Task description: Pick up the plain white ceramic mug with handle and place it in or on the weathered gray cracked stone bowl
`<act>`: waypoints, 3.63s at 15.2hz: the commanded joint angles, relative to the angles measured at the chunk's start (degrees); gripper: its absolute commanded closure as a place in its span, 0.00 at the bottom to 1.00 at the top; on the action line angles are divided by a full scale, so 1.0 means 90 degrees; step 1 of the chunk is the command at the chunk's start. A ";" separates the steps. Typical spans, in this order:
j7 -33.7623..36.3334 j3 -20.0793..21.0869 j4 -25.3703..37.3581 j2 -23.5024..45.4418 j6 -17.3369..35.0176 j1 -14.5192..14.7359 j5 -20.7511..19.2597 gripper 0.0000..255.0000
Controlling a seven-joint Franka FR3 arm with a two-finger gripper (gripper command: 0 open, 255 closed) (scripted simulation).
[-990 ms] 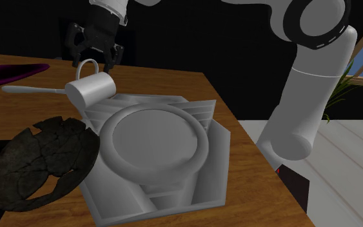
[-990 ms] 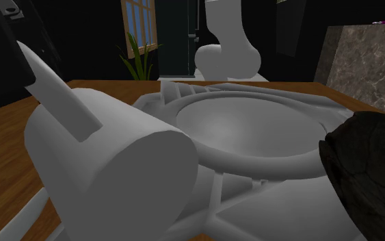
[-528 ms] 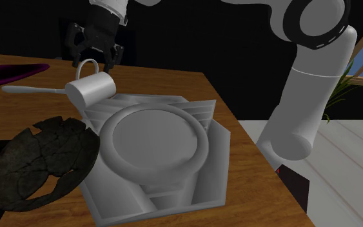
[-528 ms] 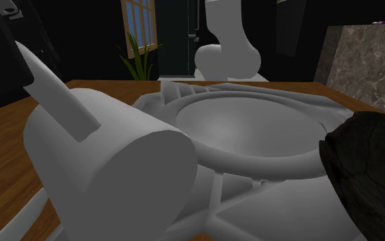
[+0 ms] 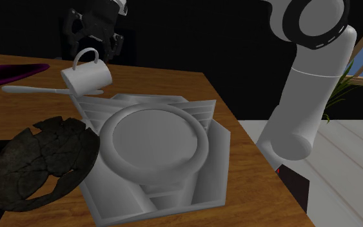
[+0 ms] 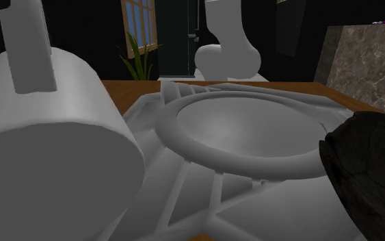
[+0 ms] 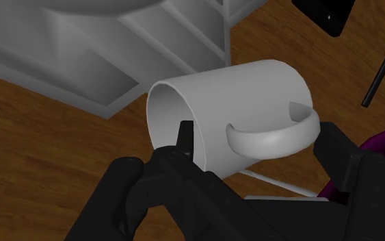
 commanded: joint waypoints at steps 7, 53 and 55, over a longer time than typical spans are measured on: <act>0.0341 0.0008 0.0843 0.0130 -0.0634 0.0010 -0.0075 1.00; 0.2209 0.0824 -0.0231 -0.0766 0.0598 0.1367 -0.0150 1.00; 0.2128 0.0825 -0.0435 -0.0800 0.0753 0.1365 -0.0115 1.00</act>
